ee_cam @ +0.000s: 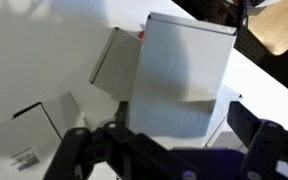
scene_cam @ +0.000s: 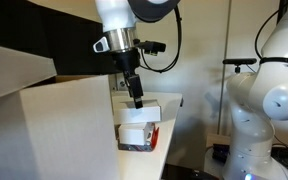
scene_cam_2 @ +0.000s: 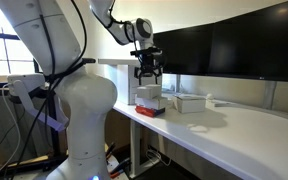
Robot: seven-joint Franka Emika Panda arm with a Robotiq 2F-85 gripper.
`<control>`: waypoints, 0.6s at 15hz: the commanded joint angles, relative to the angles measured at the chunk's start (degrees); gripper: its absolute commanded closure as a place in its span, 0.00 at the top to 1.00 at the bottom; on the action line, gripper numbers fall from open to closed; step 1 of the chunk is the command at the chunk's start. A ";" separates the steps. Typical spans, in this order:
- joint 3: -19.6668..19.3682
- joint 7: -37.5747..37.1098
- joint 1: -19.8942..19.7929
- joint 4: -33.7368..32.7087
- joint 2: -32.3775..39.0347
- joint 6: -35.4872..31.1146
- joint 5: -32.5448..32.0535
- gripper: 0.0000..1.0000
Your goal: Remove the small box from the top of the stack at the front and place it on the right side of the counter.
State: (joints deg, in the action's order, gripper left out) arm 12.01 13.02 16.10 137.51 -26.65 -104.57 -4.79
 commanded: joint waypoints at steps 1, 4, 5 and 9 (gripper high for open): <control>0.60 -3.31 0.10 1.17 -1.11 1.40 0.43 1.00; 0.78 -5.32 -0.48 2.28 -0.70 -0.06 -0.52 1.00; 0.52 -5.76 -0.54 2.45 -0.47 0.12 0.03 1.00; 0.46 -6.98 -0.64 2.99 0.36 -0.24 0.08 1.00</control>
State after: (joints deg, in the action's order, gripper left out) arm 12.36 7.55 15.86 139.39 -26.50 -103.85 -4.81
